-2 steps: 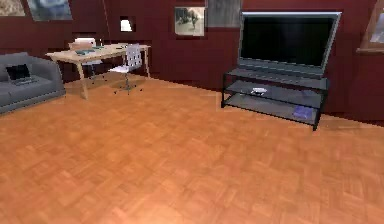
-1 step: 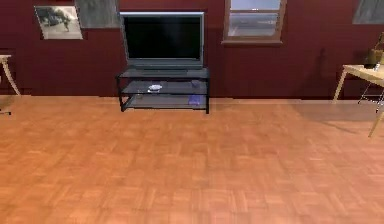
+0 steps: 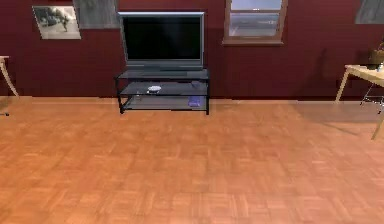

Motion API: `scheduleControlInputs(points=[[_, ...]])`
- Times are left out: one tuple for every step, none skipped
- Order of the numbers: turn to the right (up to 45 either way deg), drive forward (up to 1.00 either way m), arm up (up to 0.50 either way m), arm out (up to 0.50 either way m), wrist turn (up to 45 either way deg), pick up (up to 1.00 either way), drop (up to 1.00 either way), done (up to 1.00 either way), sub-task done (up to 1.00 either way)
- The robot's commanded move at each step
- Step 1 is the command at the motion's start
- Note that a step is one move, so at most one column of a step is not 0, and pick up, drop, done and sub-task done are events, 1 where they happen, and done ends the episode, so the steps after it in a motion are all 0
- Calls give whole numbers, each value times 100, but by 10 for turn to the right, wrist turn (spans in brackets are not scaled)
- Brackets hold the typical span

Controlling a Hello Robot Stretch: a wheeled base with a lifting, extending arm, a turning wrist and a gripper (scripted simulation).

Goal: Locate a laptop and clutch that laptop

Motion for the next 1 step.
scheduleControlInputs(points=[[-450,0,0,0,0,0,0,0,0]])
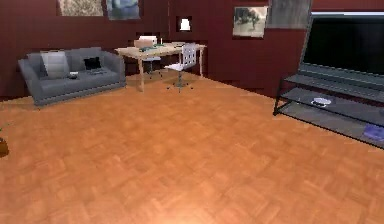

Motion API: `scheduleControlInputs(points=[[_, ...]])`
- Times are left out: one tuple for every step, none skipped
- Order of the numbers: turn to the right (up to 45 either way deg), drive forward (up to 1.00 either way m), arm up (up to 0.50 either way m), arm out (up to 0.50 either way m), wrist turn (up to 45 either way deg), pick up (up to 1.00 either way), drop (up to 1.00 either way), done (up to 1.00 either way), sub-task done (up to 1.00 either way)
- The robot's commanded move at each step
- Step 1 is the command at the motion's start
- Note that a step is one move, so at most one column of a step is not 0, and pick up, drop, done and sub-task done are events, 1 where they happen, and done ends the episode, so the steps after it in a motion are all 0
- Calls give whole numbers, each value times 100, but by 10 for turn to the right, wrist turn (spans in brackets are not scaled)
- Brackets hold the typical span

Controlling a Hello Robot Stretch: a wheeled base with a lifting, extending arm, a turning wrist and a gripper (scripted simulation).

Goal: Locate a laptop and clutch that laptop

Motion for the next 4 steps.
scheduleControlInputs(points=[[-300,0,0,0,0,0,0,0,0],[0,100,0,0,0,0,0,0,0],[0,100,0,0,0,0,0,0,0],[0,50,0,0,0,0,0,0,0]])
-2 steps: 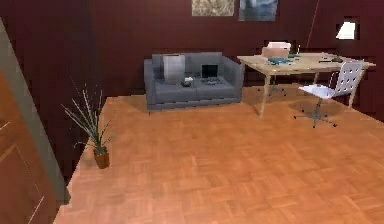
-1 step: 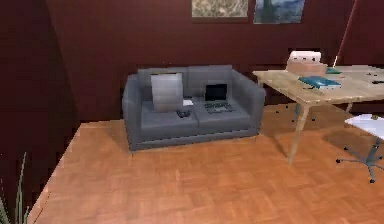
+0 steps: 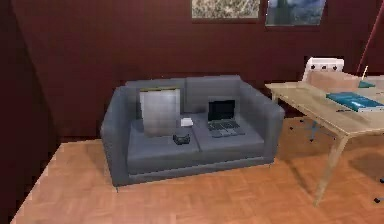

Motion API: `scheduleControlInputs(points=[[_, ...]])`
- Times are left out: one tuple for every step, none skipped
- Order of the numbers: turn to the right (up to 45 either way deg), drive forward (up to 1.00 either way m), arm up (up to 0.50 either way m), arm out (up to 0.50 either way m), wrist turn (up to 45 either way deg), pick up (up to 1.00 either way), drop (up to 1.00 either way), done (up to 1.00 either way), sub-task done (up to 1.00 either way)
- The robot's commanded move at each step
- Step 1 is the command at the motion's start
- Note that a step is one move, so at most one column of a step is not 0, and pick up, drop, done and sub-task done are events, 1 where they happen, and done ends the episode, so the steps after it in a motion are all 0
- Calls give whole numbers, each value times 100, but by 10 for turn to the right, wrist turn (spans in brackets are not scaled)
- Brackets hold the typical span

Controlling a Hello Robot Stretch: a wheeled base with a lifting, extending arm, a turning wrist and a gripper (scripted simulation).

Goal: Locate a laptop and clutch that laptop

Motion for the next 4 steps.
scheduleControlInputs(points=[[-210,0,0,0,0,0,0,0,0],[0,85,0,0,0,0,0,0,0],[-330,0,0,0,0,0,0,0,0],[450,0,0,0,0,0,0,0,0]])
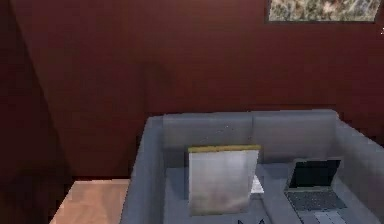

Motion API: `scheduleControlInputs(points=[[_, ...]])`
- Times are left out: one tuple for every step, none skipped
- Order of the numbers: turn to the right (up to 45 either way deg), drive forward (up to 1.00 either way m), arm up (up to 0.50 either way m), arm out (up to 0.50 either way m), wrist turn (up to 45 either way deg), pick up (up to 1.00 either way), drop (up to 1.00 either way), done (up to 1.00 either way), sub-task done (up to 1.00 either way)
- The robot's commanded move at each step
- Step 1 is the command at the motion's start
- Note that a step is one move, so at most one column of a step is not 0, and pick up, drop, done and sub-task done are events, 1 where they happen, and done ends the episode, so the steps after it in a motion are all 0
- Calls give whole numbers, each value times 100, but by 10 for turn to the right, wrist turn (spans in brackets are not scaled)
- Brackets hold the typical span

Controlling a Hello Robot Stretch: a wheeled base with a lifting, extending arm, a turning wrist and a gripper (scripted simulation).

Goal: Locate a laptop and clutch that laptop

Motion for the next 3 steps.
scheduleControlInputs(points=[[450,0,0,0,0,0,0,0,0],[210,0,0,0,0,0,0,0,0],[30,0,0,0,0,0,0,0,0]])
